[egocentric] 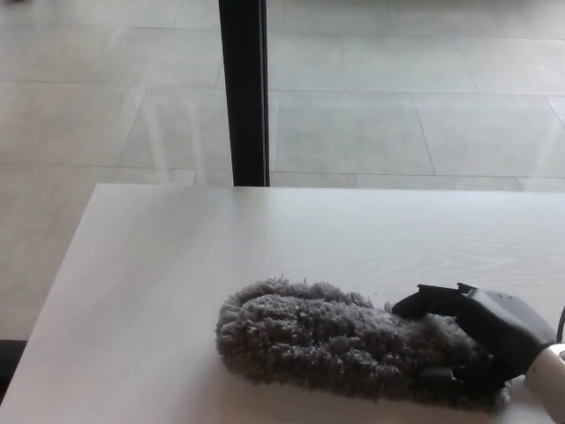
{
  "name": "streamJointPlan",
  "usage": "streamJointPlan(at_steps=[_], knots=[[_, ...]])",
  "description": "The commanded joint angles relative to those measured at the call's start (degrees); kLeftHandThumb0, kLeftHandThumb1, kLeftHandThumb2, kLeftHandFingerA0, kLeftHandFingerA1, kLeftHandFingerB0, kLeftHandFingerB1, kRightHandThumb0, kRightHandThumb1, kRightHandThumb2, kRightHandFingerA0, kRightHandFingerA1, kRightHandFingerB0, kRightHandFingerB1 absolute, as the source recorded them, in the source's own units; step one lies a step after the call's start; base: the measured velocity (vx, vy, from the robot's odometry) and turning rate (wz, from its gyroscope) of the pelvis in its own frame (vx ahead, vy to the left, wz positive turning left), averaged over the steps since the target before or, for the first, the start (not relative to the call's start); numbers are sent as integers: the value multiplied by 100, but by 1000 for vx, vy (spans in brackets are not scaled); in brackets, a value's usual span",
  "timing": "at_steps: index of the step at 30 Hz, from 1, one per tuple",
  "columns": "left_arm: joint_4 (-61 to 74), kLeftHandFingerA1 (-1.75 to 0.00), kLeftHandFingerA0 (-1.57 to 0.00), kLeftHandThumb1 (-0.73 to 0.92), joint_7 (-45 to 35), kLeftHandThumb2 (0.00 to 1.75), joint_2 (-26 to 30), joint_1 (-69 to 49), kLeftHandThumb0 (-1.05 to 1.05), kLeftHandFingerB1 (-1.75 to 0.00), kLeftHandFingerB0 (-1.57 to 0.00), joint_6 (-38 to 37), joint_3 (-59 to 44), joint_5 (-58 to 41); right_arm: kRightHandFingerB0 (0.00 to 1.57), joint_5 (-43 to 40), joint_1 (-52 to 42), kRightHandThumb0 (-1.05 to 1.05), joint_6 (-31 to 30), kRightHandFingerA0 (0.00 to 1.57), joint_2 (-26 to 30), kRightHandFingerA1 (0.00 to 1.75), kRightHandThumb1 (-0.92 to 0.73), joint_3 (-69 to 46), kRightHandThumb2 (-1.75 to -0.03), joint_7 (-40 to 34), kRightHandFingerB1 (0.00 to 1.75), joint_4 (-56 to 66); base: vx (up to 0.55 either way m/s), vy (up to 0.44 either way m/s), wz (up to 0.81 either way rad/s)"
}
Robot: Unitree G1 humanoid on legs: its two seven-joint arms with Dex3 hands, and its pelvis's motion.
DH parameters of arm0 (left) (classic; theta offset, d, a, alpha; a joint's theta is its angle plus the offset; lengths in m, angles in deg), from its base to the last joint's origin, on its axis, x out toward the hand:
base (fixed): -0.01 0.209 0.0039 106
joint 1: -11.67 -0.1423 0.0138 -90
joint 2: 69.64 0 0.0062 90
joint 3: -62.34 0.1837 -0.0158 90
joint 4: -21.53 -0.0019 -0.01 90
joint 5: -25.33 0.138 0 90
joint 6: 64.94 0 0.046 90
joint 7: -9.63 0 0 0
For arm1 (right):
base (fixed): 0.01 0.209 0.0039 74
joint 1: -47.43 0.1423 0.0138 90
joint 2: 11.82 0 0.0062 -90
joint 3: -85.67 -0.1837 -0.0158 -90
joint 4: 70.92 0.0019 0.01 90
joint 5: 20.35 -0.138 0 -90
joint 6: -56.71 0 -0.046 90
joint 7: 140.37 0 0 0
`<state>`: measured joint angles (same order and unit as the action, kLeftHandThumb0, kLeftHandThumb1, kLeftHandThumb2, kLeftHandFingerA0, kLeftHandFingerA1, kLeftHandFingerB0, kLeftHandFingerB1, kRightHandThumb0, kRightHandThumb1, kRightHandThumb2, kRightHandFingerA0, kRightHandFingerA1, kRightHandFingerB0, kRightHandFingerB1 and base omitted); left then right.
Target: The robot uses its right hand to pick up the duster kept in the middle of the desk and use it to wipe the desk by swiping its surface twice
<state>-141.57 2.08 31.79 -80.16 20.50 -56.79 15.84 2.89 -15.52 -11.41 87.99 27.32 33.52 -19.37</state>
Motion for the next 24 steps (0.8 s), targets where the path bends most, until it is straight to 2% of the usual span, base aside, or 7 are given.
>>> streamJointPlan(at_steps=[1, 8, 13, 15, 20, 21, 24], knots=[[-42, -61, -72, 66, -88, 60, 251, 49, -52, -49, -60, 13, 50, -33, 41, 2190, -541, -35, -104, 57, 135, 148, -73, 1100, -64, -1754, 65, -439, 0, 0, 0], [-28, -59, -70, 68, -119, 61, 236, 96, -53, -48, -56, -41, 152, 29, 34, 2656, -462, -33, -145, 55, 238, 146, -73, 1557, -67, -2117, 54, -375, 0, 0, 0], [-39, -60, -73, 66, -97, 59, 218, 134, -50, -50, -59, 3, 50, -86, 47, 2886, -305, -31, -185, 66, 348, 149, -72, 1826, -67, -2479, 57, -692, 0, 0, 0], [-50, -57, -74, 67, -93, 60, 251, 111, -50, -48, -59, -57, 121, -3, 56, 2973, -264, -35, -96, 71, 356, 156, -70, 1943, -65, -2975, 62, -981, 0, 0, 0], [-30, -58, -73, 66, -142, 59, 289, 172, -50, -49, -56, 36, 73, -70, 66, 3141, -201, -40, -12, 64, 334, 162, -79, 2165, -64, -3835, 72, -1273, 0, 0, 0], [-37, -57, -72, 67, -173, 60, 290, 179, -49, -48, -56, 38, 74, -71, 73, 3240, -195, -40, -77, 62, 342, 161, -76, 2245, -63, -4071, 72, -1300, 0, 0, 0], [-82, -57, -74, 66, -155, 59, 278, 202, -49, -48, -61, 32, 69, -67, 68, 3236, -173, -39, -80, 60, 325, 161, -77, 2304, -63, -4230, 64, -1342, 0, 0, 0]])
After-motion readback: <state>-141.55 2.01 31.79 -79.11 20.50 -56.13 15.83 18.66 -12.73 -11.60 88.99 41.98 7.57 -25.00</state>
